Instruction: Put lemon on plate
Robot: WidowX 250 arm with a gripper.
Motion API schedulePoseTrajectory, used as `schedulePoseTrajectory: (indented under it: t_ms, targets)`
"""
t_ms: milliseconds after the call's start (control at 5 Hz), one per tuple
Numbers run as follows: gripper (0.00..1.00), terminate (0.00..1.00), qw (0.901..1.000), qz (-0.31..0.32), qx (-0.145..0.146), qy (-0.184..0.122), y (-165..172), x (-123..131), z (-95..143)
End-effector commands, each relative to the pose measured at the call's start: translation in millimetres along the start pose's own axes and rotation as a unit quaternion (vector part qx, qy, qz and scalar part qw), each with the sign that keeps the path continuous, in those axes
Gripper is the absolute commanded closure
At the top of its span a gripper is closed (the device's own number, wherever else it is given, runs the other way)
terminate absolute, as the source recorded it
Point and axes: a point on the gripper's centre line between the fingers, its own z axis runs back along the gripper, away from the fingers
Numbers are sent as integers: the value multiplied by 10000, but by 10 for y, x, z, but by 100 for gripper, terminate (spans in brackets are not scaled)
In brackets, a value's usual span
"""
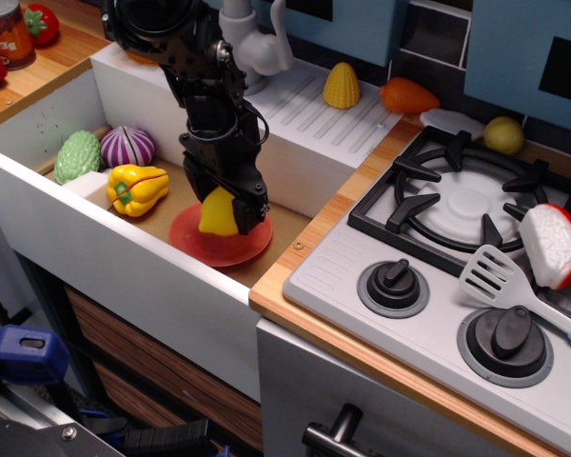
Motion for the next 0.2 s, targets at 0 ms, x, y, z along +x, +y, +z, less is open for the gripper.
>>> schedulePoseTrajectory:
  t_ms: [0]
  targets:
    - [0,100,9998,-36,-49,-208,96,79,96]
